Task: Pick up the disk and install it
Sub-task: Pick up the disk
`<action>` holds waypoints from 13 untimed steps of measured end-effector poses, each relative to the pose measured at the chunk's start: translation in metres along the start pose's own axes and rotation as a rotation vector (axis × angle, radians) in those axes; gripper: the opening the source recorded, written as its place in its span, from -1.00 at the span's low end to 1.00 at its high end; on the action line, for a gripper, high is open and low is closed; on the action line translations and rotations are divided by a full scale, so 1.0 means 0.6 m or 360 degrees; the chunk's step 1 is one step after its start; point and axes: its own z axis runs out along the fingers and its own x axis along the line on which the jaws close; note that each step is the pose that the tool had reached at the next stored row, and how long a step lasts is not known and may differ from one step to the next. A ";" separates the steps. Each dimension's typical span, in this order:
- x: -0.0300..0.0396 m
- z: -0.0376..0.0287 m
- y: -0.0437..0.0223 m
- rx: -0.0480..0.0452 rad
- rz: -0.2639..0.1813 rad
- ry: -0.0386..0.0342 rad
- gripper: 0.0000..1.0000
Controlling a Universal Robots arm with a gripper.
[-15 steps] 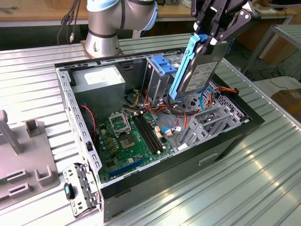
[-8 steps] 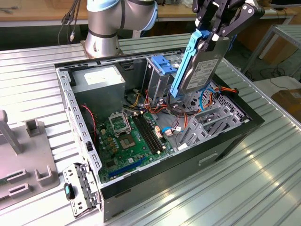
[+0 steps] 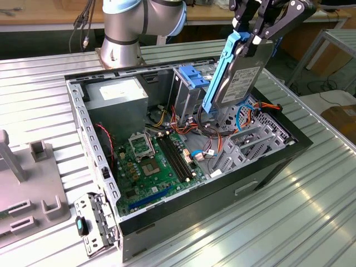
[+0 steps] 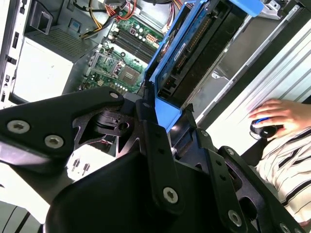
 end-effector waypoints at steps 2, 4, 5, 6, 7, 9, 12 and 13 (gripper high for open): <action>0.000 -0.001 0.000 0.0000 0.0000 0.0000 -0.27; 0.000 -0.001 0.000 0.0000 0.0000 0.0000 -0.27; 0.000 -0.001 0.000 0.0000 0.0000 -0.0001 -0.27; 0.000 -0.001 0.000 0.0000 0.0000 -0.0003 -0.27; 0.000 -0.002 0.000 0.0000 0.0000 -0.0005 -0.27; 0.000 -0.001 0.000 0.0000 0.0000 -0.0009 -0.27; 0.000 -0.001 0.000 0.0000 0.0000 -0.0011 -0.27; 0.000 -0.001 0.000 0.0000 0.0000 -0.0013 -0.27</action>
